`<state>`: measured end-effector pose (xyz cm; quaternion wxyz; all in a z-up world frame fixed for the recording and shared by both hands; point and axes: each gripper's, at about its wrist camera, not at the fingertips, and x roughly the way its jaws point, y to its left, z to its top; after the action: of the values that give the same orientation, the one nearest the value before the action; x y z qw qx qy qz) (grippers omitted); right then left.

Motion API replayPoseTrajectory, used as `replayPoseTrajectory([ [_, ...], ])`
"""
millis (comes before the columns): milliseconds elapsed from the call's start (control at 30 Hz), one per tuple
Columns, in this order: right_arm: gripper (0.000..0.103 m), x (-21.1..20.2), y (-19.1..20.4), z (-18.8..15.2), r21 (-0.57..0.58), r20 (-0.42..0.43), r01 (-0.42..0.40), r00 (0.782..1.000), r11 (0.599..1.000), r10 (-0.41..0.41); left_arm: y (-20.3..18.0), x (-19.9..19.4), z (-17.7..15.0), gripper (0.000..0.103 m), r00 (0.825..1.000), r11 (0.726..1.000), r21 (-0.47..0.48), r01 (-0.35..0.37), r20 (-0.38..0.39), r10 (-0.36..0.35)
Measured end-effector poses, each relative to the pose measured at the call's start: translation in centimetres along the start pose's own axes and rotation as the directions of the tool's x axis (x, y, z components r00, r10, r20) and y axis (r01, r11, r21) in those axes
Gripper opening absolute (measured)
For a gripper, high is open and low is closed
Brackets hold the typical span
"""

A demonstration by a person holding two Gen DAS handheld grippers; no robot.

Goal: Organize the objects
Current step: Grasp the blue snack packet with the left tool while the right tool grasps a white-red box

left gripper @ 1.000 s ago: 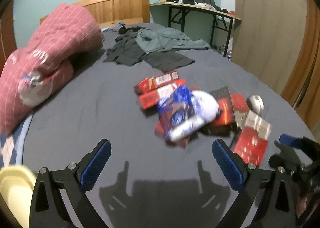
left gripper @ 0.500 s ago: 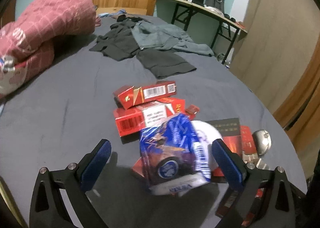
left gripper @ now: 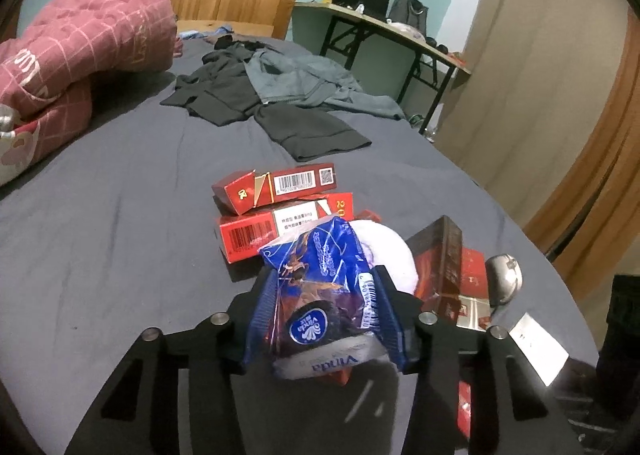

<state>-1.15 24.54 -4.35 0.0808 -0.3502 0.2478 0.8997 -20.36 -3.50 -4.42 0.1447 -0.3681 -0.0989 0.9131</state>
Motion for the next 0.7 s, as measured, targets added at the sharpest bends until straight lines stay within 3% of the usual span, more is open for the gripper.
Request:
replayPoseTrajectory([
  [167, 0.035, -1.0, 0.4, 0.4, -0.016, 0.018, 0.003, 1.000, 1.000, -0.003, 0.0, -0.9, -0.4, 0.043, 0.999, 0.999, 0.038, -0.035, 0.008, 0.035],
  [300, 0.030, -1.4, 0.4, 0.6, -0.013, 0.024, -0.016, 1.000, 1.000, 0.016, 0.4, -1.8, -0.8, 0.041, 0.999, 0.999, 0.016, -0.034, 0.010, 0.034],
  [500, 0.026, -1.1, 0.6, 0.7, -0.006, -0.010, -0.052, 0.999, 0.999, 0.052, -0.1, -3.5, -1.4, 0.041, 0.997, 0.996, 0.047, -0.074, 0.009, 0.074],
  [700, 0.026, -0.6, 1.5, 0.2, -0.072, 0.002, -0.012, 1.000, 0.997, 0.012, -0.7, -4.4, -2.3, 0.041, 0.996, 0.995, 0.044, -0.085, 0.000, 0.085],
])
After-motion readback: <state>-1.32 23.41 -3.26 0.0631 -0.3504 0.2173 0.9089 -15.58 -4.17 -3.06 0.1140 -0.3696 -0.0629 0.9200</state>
